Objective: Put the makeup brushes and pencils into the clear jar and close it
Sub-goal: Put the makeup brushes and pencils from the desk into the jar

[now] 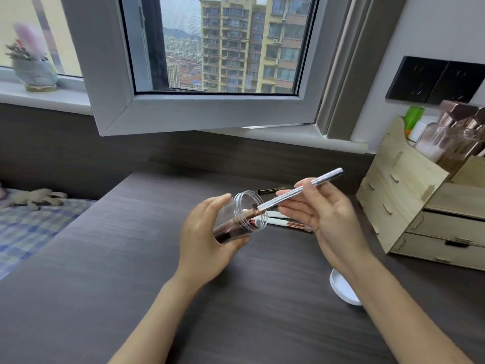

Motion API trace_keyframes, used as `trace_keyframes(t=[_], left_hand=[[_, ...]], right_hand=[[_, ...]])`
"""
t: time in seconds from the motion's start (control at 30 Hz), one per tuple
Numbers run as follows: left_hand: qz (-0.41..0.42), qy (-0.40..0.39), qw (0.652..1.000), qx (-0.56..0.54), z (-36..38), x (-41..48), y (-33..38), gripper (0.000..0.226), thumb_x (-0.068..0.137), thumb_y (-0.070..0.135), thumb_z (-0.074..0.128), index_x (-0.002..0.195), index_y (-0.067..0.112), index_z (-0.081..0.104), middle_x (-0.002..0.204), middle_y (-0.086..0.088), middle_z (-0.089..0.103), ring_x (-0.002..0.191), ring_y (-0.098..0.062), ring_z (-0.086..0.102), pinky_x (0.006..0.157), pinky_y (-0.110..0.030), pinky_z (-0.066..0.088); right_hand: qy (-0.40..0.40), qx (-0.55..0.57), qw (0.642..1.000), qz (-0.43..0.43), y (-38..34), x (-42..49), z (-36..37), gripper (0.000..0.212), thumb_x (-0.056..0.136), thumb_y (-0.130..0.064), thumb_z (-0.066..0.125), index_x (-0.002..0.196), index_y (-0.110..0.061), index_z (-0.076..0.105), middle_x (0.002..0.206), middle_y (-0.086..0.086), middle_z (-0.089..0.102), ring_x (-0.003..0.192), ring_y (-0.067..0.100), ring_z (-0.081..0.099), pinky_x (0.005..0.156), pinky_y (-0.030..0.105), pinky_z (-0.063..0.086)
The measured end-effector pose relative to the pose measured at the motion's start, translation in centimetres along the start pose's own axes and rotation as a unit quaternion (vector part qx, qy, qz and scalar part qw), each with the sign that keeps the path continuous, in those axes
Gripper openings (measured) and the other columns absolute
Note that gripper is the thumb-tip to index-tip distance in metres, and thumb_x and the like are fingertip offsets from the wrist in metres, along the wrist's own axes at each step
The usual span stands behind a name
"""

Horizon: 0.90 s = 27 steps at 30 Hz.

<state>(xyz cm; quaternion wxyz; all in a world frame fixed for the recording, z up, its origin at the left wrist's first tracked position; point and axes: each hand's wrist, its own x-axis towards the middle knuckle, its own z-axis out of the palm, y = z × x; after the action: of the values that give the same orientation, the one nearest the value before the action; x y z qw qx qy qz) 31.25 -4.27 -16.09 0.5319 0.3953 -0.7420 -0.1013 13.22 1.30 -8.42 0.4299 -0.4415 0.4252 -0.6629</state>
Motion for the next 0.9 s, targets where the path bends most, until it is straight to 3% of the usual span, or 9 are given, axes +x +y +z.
trace_keyframes(t=[0.13, 0.27, 0.4, 0.5, 0.57, 0.67, 0.73, 0.8, 0.9], left_hand=[[-0.007, 0.0, 1.0, -0.01, 0.0, 0.0, -0.2, 0.073, 0.054, 0.03, 0.082, 0.12, 0.023, 0.051, 0.116, 0.01, 0.054, 0.108, -0.001, 0.046, 0.094, -0.004, 0.028], [-0.008, 0.0, 1.0, -0.02, 0.1, 0.0, -0.1, 0.073, 0.056, 0.033, 0.081, 0.121, 0.022, 0.051, 0.116, 0.01, 0.055, 0.108, -0.003, 0.048, 0.094, -0.006, 0.03], [-0.007, 0.002, 1.0, -0.028, 0.1, 0.0, 0.0, 0.073, 0.055, 0.033, 0.081, 0.121, 0.025, 0.049, 0.115, 0.009, 0.056, 0.108, -0.007, 0.051, 0.092, -0.01, 0.035], [-0.004, 0.002, 1.0, -0.024, 0.0, 0.0, -0.2, 0.072, 0.058, 0.036, 0.081, 0.121, 0.023, 0.049, 0.115, 0.01, 0.056, 0.107, -0.006, 0.051, 0.09, -0.008, 0.035], [-0.009, 0.004, 1.0, -0.024, -0.1, 0.0, -0.3, 0.072, 0.058, 0.036, 0.081, 0.122, 0.021, 0.049, 0.116, 0.01, 0.055, 0.107, -0.005, 0.051, 0.09, -0.008, 0.035], [-0.03, 0.023, 0.999, -0.033, -0.2, 0.0, -0.4, 0.074, 0.055, 0.03, 0.084, 0.121, 0.019, 0.052, 0.116, 0.012, 0.055, 0.107, -0.001, 0.049, 0.091, -0.005, 0.032], [-0.056, 0.039, 0.997, -0.043, -0.3, 0.1, -0.6, 0.075, 0.054, 0.021, 0.088, 0.12, 0.016, 0.054, 0.114, 0.013, 0.054, 0.105, 0.005, 0.045, 0.089, 0.0, 0.028], [-0.078, 0.048, 0.995, -0.048, -0.4, 0.3, -0.8, 0.075, 0.054, 0.016, 0.089, 0.12, 0.015, 0.055, 0.114, 0.012, 0.055, 0.104, 0.007, 0.044, 0.087, 0.002, 0.027], [-0.095, 0.058, 0.992, -0.054, -0.5, 0.4, -1.1, 0.073, 0.055, 0.017, 0.088, 0.12, 0.018, 0.054, 0.113, 0.013, 0.056, 0.104, 0.006, 0.045, 0.086, 0.001, 0.029]], right_hand=[[0.044, -0.136, 0.987, -0.078, 1.2, -0.6, 2.2, 0.014, 0.086, -0.022, 0.06, 0.08, -0.012, 0.068, 0.061, -0.011, 0.064, 0.058, -0.001, 0.056, 0.057, 0.014, 0.047], [0.079, -0.138, 0.98, -0.12, 1.0, -0.2, 2.4, 0.015, 0.087, -0.019, 0.062, 0.074, -0.015, 0.069, 0.054, -0.013, 0.059, 0.05, -0.002, 0.049, 0.054, 0.011, 0.04], [-0.009, -0.215, 0.973, -0.087, 1.5, -0.6, 3.3, 0.007, 0.084, -0.014, 0.066, 0.082, -0.011, 0.071, 0.073, -0.001, 0.07, 0.065, 0.002, 0.059, 0.063, 0.017, 0.046], [-0.056, -0.392, 0.911, -0.117, 2.5, -1.4, 3.5, 0.021, 0.075, -0.034, 0.065, 0.093, -0.025, 0.069, 0.084, -0.012, 0.067, 0.08, 0.003, 0.057, 0.074, 0.013, 0.042], [-0.061, -0.411, 0.895, -0.161, 2.5, -1.6, 3.3, 0.027, 0.073, -0.04, 0.063, 0.096, -0.027, 0.067, 0.08, -0.016, 0.064, 0.086, 0.005, 0.054, 0.078, 0.011, 0.039], [-0.032, -0.287, 0.948, -0.133, 2.3, -0.2, 2.6, 0.01, 0.083, -0.028, 0.064, 0.089, -0.022, 0.069, 0.077, -0.012, 0.066, 0.074, 0.001, 0.054, 0.07, 0.017, 0.04], [0.038, -0.276, 0.953, -0.119, 3.1, 2.3, 1.1, 0.014, 0.089, -0.017, 0.058, 0.086, -0.014, 0.07, 0.076, -0.004, 0.069, 0.07, 0.002, 0.06, 0.067, 0.019, 0.044], [0.084, -0.438, 0.889, -0.106, 5.0, 5.7, -1.5, 0.02, 0.091, -0.016, 0.053, 0.092, -0.012, 0.072, 0.087, 0.003, 0.074, 0.083, 0.013, 0.065, 0.074, 0.028, 0.046], [0.025, -0.631, 0.774, -0.038, 8.3, 10.4, -5.2, 0.028, 0.092, -0.015, 0.047, 0.113, -0.016, 0.066, 0.118, 0.01, 0.068, 0.112, 0.029, 0.056, 0.094, 0.034, 0.042]])
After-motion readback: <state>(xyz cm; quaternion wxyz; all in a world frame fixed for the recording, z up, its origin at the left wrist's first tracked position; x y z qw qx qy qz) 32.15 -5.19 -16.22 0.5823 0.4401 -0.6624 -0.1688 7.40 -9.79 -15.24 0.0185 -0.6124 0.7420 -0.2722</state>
